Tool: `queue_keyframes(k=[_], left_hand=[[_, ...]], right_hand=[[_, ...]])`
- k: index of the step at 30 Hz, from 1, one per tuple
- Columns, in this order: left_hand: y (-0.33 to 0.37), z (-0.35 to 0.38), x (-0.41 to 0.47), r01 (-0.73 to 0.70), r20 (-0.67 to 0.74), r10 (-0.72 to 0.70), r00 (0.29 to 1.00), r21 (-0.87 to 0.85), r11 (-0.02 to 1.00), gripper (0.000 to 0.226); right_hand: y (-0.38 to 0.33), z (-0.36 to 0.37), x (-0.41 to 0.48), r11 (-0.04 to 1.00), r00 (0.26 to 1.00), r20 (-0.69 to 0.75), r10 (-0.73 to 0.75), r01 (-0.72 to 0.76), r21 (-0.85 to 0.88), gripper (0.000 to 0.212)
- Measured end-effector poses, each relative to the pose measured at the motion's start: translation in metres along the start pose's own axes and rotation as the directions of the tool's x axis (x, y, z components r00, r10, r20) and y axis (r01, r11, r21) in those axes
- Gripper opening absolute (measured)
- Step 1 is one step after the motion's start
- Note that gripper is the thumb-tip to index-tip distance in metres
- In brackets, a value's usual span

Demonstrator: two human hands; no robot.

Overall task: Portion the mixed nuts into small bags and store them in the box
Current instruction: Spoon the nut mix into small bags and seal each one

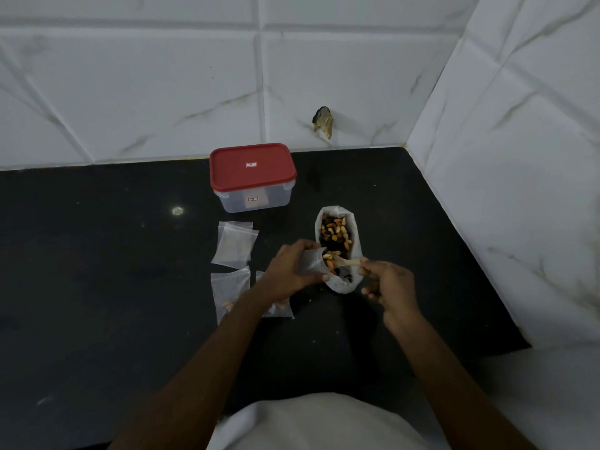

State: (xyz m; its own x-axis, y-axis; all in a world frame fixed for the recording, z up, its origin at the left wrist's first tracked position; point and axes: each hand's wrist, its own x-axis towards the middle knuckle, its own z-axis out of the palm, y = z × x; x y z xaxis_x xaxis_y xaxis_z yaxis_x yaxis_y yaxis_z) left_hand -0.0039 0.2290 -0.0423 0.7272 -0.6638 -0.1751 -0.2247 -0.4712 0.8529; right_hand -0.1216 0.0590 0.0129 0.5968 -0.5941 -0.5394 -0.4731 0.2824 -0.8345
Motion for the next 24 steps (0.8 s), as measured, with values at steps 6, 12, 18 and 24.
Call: queue_keyframes(k=[6,12,18,24], left_hand=[[0.003,-0.001,-0.002,-0.019,0.031,0.023,0.999,-0.107,0.994,0.057],[0.015,-0.006,-0.004,-0.028,0.031,0.034,0.999,-0.174,0.984,0.062],[0.017,-0.005,-0.002,-0.067,-0.032,0.062,0.998,-0.184,0.981,0.058],[0.011,-0.012,-0.002,-0.05,-0.091,0.034,0.995,-0.172,0.984,0.05]], right_hand=[[-0.007,0.019,-0.005,0.97,0.981,-0.009,-0.192,0.188,-0.155,0.013],[-0.017,0.034,-0.011,0.717,0.852,0.118,-0.51,0.497,-0.489,0.018],[-0.033,0.033,-0.019,0.368,0.702,0.409,-0.584,0.677,-0.637,0.013],[-0.035,0.017,-0.019,0.304,0.616,0.455,-0.643,0.751,-0.586,0.016]])
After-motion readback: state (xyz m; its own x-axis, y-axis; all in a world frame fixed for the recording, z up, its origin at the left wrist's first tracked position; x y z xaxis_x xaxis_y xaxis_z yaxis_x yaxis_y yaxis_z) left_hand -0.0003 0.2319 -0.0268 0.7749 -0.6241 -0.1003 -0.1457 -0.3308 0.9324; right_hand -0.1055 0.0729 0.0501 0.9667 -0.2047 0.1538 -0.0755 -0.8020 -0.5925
